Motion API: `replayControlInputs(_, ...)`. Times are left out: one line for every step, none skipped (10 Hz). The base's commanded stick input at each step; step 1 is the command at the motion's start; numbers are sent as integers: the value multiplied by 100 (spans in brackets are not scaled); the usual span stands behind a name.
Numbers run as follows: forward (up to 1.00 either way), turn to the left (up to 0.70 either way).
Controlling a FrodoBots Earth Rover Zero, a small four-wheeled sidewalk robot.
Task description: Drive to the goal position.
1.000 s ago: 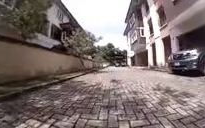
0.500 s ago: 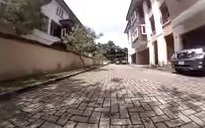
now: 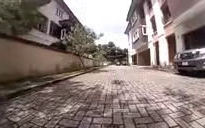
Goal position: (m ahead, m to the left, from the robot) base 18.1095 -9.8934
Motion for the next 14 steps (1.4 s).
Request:
replayControlInputs(50, -27)
replayControlInputs(50, -43)
replayControlInputs(50, -33)
replayControlInputs(50, -4)
replayControlInputs(50, 0)
replayControlInputs(50, 0)
replayControlInputs(50, 0)
replayControlInputs(50, 0)
replayControlInputs(50, 0)
replayControlInputs(50, 0)
replayControlInputs(50, 0)
replayControlInputs(50, 0)
replayControlInputs(50, 0)
replayControlInputs(50, 0)
